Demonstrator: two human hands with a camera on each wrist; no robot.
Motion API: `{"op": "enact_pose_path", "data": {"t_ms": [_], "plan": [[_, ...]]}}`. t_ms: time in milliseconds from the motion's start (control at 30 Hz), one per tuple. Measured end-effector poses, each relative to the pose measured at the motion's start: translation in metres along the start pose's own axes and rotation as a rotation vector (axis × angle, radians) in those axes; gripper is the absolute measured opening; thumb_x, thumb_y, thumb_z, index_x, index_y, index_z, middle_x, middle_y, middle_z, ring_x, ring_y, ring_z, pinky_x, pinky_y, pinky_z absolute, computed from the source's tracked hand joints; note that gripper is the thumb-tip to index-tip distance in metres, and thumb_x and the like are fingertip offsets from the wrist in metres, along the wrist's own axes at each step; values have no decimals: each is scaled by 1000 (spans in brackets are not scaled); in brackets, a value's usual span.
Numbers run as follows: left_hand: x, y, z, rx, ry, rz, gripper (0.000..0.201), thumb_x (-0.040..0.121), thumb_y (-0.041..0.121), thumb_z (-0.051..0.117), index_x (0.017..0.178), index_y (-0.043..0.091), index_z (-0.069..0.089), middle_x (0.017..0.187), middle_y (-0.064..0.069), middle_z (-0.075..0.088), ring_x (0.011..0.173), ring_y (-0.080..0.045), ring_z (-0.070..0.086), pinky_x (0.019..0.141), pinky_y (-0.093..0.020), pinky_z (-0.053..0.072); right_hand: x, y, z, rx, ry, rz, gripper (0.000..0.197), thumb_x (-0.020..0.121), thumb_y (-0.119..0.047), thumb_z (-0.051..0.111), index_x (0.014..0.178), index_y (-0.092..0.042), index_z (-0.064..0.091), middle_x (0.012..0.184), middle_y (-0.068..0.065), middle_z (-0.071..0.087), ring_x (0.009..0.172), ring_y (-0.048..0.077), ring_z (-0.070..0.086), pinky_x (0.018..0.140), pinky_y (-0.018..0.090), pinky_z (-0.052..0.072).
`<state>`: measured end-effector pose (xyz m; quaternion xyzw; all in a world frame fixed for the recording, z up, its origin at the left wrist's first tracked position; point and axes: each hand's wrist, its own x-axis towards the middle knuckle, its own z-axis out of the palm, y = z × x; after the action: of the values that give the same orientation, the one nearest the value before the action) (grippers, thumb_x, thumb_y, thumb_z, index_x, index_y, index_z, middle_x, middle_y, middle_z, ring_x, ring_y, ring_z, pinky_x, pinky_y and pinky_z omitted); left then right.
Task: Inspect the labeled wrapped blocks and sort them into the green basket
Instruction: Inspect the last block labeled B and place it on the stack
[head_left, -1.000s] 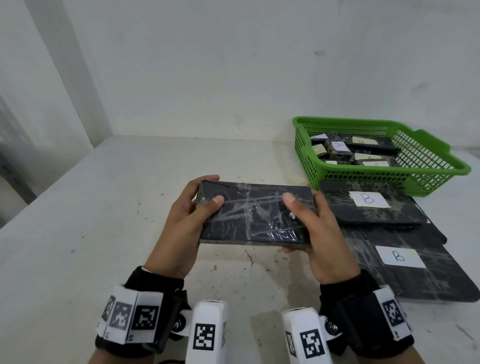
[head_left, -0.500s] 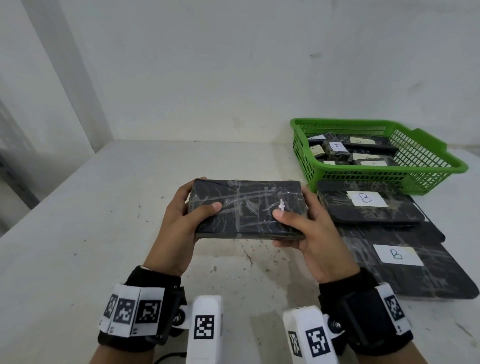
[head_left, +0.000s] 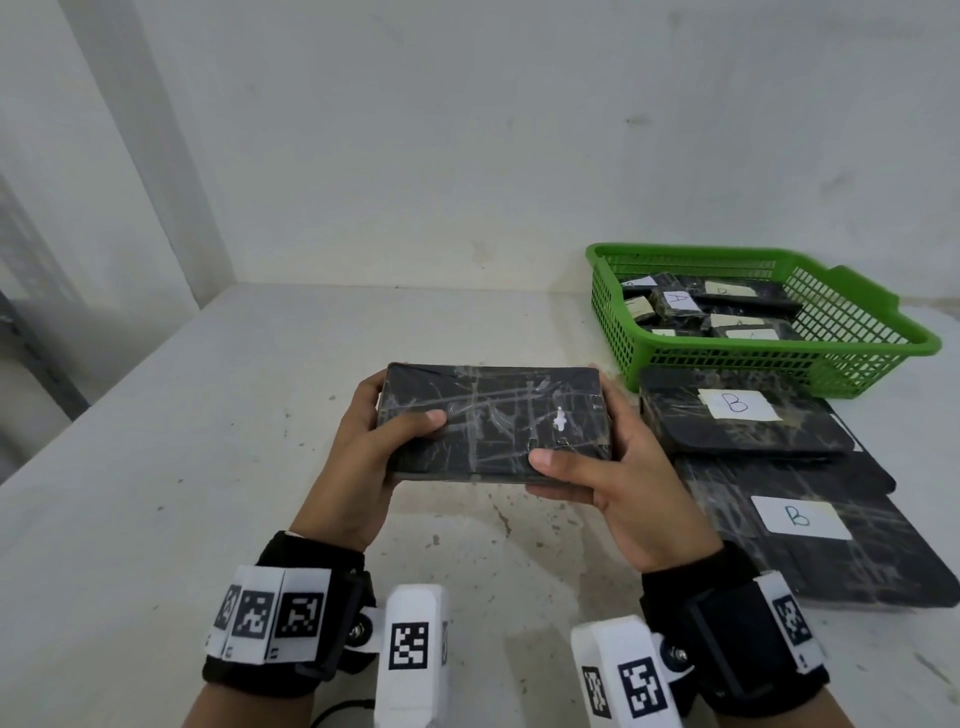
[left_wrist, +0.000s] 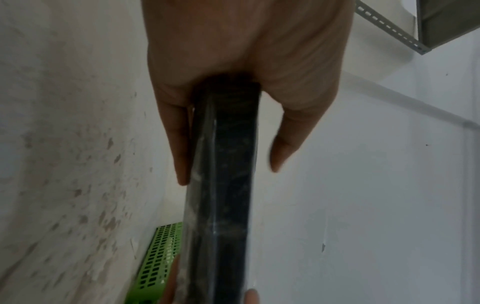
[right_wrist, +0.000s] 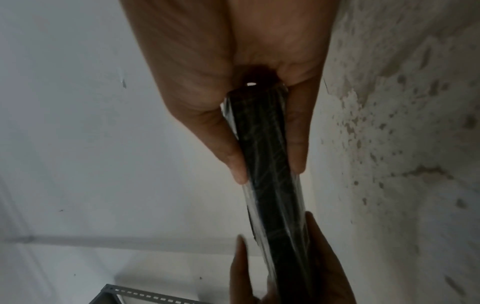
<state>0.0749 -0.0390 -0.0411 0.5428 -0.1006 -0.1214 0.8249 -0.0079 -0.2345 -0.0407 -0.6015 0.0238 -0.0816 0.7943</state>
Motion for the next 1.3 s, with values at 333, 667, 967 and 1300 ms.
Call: {"op": "enact_pose_path", "data": {"t_ms": [333, 667, 967, 1300], "plan": [[-3, 0, 6, 24, 69, -9, 33, 90, 9, 62, 121, 7, 52, 99, -5, 73, 83, -16, 74, 61, -24, 57, -1, -1, 5, 23, 26, -1, 100, 56, -11, 81, 142, -42, 40, 118, -4, 70, 96, 25, 73, 66, 36, 61], [-7, 2, 9, 50, 33, 54, 42, 84, 11, 64, 122, 6, 49, 92, -3, 73, 84, -16, 73, 63, -24, 57, -1, 0, 5, 13, 55, -60, 81, 58, -22, 81, 131, -40, 49, 110, -8, 73, 96, 16, 72, 72, 32, 59], [-11, 2, 11, 96, -49, 72, 58, 72, 15, 69, 126, 9, 47, 100, -5, 74, 91, -21, 73, 69, -26, 58, 0, 0, 0, -51, 168, -135, 61, 63, -22, 79, 120, -23, 56, 107, -2, 73, 97, 13, 71, 77, 23, 56], [-11, 1, 13, 138, -128, 76, 53, 72, 14, 68, 121, 16, 47, 96, -1, 74, 89, -18, 72, 69, -25, 58, 5, 6, -6, -38, 249, -108, 55, 60, -31, 91, 104, -21, 59, 110, 10, 72, 102, 27, 70, 91, 45, 55]]}}
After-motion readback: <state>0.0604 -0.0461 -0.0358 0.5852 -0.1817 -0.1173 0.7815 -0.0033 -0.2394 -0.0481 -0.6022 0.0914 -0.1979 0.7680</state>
